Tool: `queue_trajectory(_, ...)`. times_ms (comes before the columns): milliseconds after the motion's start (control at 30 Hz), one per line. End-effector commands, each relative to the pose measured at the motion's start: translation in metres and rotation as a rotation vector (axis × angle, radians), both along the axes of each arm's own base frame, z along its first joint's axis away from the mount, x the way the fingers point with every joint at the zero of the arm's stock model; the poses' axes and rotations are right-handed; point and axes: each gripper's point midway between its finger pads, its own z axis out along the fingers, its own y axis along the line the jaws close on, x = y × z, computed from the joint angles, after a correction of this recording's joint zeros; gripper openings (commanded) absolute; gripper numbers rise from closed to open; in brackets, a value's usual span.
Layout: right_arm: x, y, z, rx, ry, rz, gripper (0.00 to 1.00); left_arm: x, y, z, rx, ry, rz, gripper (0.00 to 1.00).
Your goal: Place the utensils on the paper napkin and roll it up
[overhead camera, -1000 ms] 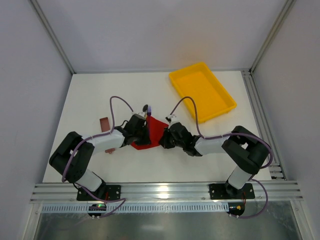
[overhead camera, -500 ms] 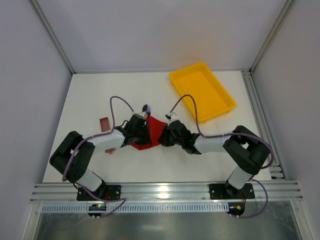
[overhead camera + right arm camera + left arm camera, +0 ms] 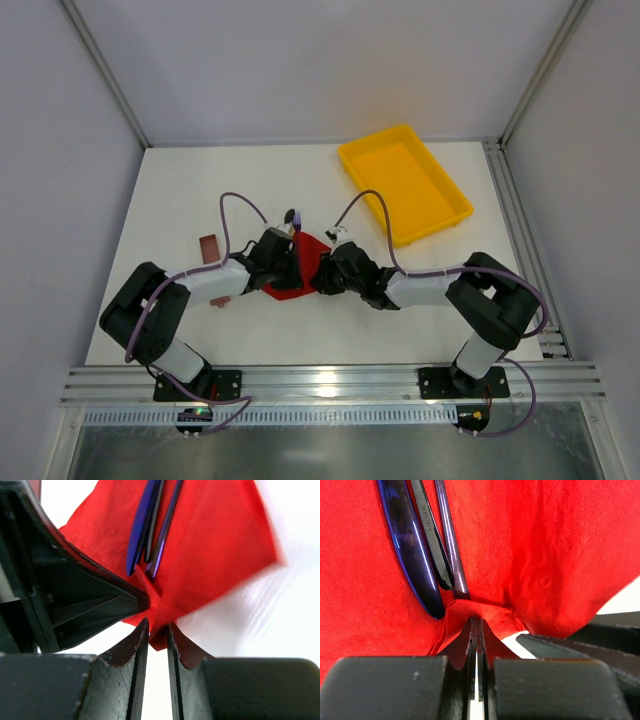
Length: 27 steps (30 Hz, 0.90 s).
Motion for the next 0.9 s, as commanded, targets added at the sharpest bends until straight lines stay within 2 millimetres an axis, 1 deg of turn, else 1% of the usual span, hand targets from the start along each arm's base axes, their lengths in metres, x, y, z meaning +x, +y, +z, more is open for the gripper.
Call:
queue_trajectory(0, 0.008, 0.021, 0.022, 0.068, -0.044, 0.014, 0.23, 0.005, -0.006, 0.001, -0.019, -0.016, 0.005, 0.0)
queue_trajectory(67, 0.008, 0.021, 0.021, 0.072, -0.041, 0.013, 0.23, 0.005, -0.006, 0.001, -0.021, -0.016, 0.004, 0.0)
queue_trajectory(100, 0.003, 0.024, 0.019, 0.083, -0.025, 0.038, 0.23, 0.005, -0.006, 0.002, -0.023, -0.017, 0.003, 0.0)
queue_trajectory(200, 0.003, 0.029, 0.02, 0.096, -0.03, 0.045, 0.23, 0.005, -0.006, 0.001, -0.021, -0.016, 0.004, 0.0)
queue_trajectory(300, 0.002, 0.029, 0.013, 0.097, -0.019, 0.048, 0.24, 0.005, -0.006, 0.003, -0.025, -0.019, 0.009, 0.0)
queue_trajectory(400, 0.002, 0.033, 0.014, 0.119, -0.024, 0.054, 0.24, 0.005, -0.005, 0.003, -0.021, -0.017, 0.012, 0.0)
queue_trajectory(567, 0.001, 0.033, 0.004, 0.102, -0.012, 0.053, 0.24, 0.004, -0.005, 0.003, -0.021, -0.013, 0.018, 0.01)
queue_trajectory(700, 0.0, 0.033, -0.001, 0.097, -0.006, 0.057, 0.24, 0.007, -0.003, 0.009, -0.019, -0.024, 0.036, 0.09)
queue_trajectory(733, 0.0, 0.032, -0.001, 0.096, -0.008, 0.055, 0.24, 0.006, -0.003, 0.011, -0.018, -0.021, 0.037, 0.12)
queue_trajectory(767, 0.001, 0.032, -0.002, 0.092, -0.008, 0.053, 0.24, 0.007, -0.001, 0.012, -0.011, -0.024, 0.045, 0.18)
queue_trajectory(833, 0.001, 0.031, -0.003, 0.088, -0.008, 0.05, 0.24, 0.01, 0.001, 0.018, 0.004, -0.03, 0.059, 0.21)
queue_trajectory(867, 0.0, 0.031, -0.005, 0.086, -0.006, 0.052, 0.24, 0.01, 0.003, 0.02, 0.015, -0.029, 0.06, 0.24)
